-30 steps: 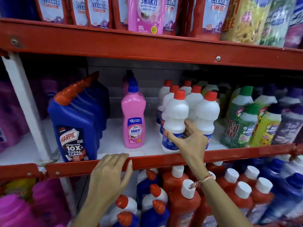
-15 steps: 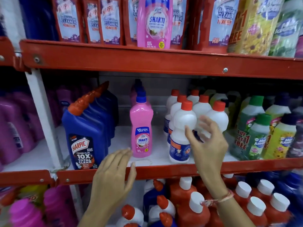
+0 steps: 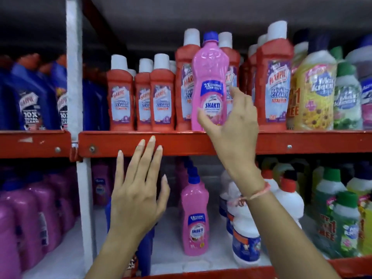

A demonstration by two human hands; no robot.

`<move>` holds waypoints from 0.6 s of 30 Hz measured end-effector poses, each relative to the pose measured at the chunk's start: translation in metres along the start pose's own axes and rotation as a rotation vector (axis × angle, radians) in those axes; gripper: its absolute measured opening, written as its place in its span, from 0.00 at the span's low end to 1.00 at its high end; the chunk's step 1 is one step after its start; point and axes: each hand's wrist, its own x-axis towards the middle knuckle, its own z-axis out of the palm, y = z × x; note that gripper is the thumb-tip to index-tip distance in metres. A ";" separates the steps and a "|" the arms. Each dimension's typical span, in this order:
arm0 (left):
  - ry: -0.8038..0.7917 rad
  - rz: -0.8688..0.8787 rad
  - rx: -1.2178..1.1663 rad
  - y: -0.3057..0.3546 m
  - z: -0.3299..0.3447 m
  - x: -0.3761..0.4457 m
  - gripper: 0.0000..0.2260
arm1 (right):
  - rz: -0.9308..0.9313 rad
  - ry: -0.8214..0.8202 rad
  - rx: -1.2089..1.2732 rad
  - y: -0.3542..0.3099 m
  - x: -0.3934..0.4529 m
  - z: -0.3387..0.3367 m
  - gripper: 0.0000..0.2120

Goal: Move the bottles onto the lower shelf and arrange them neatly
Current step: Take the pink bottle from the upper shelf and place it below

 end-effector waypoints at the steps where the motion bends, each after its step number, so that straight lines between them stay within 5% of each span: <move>1: -0.020 -0.002 0.003 -0.002 0.000 0.001 0.25 | 0.020 -0.025 -0.020 -0.003 0.005 0.006 0.37; 5: -0.084 0.000 -0.005 -0.008 0.002 0.000 0.26 | 0.127 -0.089 -0.094 -0.010 0.021 0.021 0.45; 11: -0.103 0.012 -0.056 -0.010 0.004 -0.007 0.27 | 0.166 -0.058 -0.023 -0.010 0.033 0.023 0.35; 18: -0.097 0.032 -0.039 -0.013 0.008 -0.010 0.28 | 0.124 0.113 0.065 -0.017 0.047 -0.008 0.37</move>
